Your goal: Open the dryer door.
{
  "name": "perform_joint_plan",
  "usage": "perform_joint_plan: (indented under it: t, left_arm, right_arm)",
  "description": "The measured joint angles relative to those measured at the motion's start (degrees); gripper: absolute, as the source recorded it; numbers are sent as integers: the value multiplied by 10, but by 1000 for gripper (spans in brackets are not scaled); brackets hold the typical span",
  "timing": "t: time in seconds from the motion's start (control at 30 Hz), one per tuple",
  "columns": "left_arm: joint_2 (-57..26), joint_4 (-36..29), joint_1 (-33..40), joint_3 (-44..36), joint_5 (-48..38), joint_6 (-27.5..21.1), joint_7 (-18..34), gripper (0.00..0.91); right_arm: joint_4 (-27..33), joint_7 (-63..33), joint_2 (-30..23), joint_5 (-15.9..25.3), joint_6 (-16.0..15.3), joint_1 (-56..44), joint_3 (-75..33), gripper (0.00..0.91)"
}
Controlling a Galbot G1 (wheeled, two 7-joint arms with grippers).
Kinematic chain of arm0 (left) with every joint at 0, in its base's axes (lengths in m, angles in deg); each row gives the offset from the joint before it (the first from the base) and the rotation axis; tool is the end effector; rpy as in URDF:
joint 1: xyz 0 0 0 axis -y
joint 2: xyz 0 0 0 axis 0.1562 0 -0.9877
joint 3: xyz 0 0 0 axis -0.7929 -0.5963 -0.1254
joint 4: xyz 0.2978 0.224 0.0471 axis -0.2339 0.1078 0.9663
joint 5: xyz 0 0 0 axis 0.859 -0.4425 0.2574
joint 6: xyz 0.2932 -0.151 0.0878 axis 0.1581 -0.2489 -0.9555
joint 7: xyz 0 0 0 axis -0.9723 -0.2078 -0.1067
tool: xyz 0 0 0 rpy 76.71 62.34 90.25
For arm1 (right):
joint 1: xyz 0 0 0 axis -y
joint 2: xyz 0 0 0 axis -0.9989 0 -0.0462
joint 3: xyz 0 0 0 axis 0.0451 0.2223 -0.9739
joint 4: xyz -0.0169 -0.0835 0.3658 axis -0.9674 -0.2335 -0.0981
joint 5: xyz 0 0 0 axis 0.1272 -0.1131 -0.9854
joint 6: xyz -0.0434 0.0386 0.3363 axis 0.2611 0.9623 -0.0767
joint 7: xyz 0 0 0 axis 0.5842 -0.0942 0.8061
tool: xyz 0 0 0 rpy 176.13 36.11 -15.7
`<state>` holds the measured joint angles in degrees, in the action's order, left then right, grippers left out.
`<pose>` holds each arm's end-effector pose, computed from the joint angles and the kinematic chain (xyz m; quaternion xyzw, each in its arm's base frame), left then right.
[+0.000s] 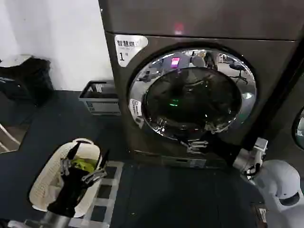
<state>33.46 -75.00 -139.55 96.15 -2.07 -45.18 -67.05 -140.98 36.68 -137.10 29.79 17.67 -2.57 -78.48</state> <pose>0.0910 0.0610 -0.2328 0.1144 0.9859 0.0301 0.1184 0.2923 -0.1102 -0.1662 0.4443 -0.8957 0.0172 0.0016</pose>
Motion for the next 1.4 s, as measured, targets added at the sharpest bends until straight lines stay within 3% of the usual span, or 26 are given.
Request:
perform_joint_plan:
  t: [0.33,0.77,1.1,1.4]
  left_arm:
    - [-2,17,1,-6,37,-3,-5,907]
    - [5,26,3,-8,67,-25,-18,907]
    - [10,20,-6,-8,76,-27,-27,907]
    - [14,11,-16,0,91,-23,-35,907]
  right_arm:
    - [57,-31,0,76,60,83,106,907]
    - [153,-68,-32,83,83,197,242,907]
    - [225,-76,-62,121,108,251,297,907]
    - [266,-88,-80,121,105,284,328,907]
